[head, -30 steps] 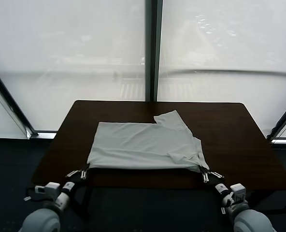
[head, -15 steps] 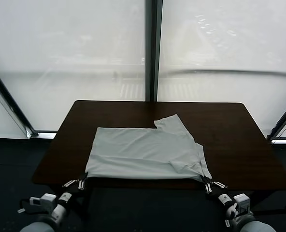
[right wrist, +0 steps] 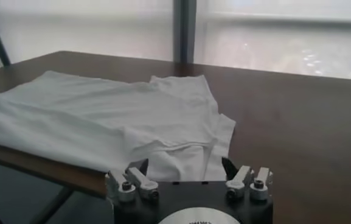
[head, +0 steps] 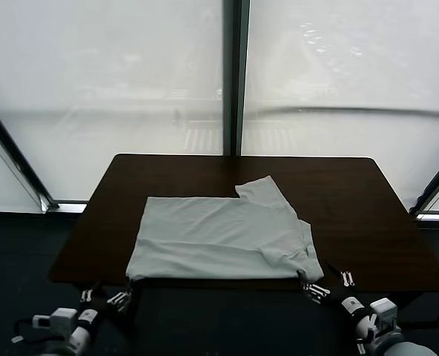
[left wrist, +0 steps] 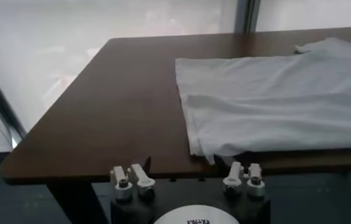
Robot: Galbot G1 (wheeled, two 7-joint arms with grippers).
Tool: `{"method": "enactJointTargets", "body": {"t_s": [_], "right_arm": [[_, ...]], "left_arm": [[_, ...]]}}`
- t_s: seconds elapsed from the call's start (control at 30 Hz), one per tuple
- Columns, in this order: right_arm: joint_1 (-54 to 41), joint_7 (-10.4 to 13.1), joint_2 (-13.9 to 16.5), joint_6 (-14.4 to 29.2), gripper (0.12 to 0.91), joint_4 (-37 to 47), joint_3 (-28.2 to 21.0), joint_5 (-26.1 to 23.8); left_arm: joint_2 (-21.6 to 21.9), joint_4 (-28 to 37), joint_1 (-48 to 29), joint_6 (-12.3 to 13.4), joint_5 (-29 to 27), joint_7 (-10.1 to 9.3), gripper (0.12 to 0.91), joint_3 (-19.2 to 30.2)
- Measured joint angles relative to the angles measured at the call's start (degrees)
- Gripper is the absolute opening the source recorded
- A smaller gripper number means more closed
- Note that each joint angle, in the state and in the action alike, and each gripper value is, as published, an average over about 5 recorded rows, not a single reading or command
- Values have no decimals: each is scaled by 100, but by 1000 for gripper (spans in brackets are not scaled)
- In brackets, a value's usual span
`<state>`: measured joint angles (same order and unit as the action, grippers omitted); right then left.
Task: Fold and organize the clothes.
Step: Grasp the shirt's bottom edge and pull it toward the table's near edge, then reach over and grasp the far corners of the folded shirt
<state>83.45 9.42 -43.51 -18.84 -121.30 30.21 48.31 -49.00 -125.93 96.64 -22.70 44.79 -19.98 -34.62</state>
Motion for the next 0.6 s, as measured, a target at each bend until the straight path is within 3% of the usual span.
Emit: {"method": "enactJointTargets", "body": {"t_s": [0.2, 0.4, 0.5, 0.6], "right_arm": [[-1859, -127, -280, -399, 907, 1206, -768, 189], [-3332, -264, -656, -759, 907, 2525, -1519, 156], [-3878, -377, -879, -827, 907, 3065, -1809, -17], [-4305, -503, -1106, -845, 907, 3536, -2043, -196]], "left_arm": [[322, 69, -1171, -526, 1152, -99, 907, 219], [356, 784, -2686, -860, 1961, -101, 907, 840], [291, 1349, -3427, -988, 2077, -8, 907, 1214], [192, 1941, -4129, -1138, 2063, 208, 907, 1596]]}}
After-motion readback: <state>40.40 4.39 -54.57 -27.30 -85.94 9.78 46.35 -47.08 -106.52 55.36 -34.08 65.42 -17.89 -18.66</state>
